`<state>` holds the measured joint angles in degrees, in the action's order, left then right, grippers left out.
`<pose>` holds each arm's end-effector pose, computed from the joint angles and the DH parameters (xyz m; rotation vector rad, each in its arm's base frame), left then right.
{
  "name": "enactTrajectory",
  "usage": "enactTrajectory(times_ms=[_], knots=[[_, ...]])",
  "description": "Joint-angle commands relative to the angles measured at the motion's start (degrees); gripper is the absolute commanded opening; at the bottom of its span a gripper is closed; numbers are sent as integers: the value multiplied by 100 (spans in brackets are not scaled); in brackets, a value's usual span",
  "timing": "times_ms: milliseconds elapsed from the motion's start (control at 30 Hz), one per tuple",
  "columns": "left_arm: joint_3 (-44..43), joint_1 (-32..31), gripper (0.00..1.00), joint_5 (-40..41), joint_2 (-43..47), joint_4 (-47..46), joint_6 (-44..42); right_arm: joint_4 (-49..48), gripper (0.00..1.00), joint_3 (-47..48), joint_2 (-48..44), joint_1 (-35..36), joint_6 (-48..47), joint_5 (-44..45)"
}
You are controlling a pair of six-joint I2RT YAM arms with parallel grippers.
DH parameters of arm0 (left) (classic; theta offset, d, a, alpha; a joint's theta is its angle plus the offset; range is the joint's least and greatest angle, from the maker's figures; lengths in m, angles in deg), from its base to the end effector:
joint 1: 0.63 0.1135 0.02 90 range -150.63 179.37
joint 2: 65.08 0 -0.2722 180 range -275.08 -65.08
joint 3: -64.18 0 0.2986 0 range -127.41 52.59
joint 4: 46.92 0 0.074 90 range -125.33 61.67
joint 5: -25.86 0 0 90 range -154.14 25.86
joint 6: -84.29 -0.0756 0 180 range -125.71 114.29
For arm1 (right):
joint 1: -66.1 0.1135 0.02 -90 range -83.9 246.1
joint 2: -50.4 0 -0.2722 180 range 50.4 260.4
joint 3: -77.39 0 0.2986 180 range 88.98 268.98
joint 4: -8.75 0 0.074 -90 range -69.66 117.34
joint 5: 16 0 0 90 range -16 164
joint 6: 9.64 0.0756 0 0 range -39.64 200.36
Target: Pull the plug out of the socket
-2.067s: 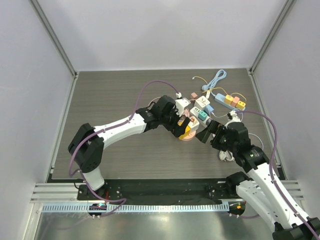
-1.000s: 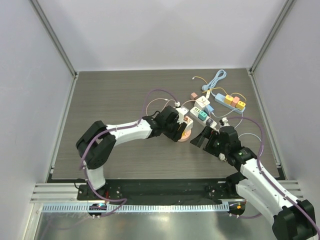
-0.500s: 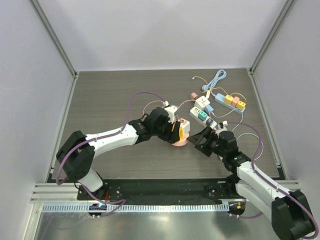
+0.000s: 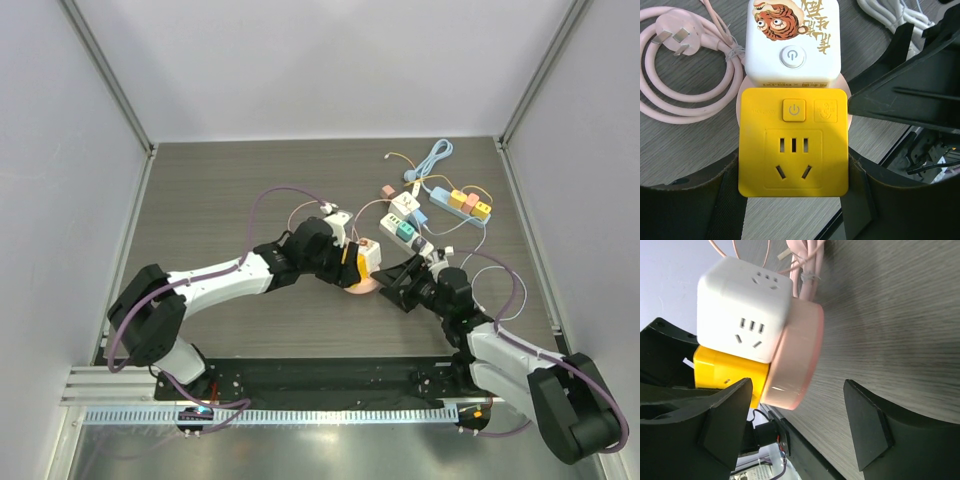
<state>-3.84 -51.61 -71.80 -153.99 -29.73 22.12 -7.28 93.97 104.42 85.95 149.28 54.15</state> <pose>0.2509 -0.3257 0.1873 0.5540 2.3180 -0.8594 0.2097 0.1030 0.0993 0.6635 2.0752 1.3026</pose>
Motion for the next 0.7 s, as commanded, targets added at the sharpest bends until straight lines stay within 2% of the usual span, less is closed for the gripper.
enactTrajectory(times_ms=[0, 233, 433, 533, 633, 667], knots=[[-369, -8, 0, -218, 84, -956, 178, -833, 78, -182, -40, -17, 331, -89], [-404, -43, 0, -333, 5, -1263, 337, -604, 73, -236, -383, -26, 314, 157], [-431, -122, 0, -359, -22, -1474, 381, -674, 65, -349, -410, -17, 507, 315], [-431, -175, 0, -350, -31, -1562, 389, -684, 58, -437, -488, -8, 560, 430], [-431, -202, 0, -368, -66, -1650, 451, -561, 48, -473, -550, -17, 561, 526], [-422, -202, 0, -376, -83, -1677, 494, -491, 41, -473, -576, -17, 517, 544]])
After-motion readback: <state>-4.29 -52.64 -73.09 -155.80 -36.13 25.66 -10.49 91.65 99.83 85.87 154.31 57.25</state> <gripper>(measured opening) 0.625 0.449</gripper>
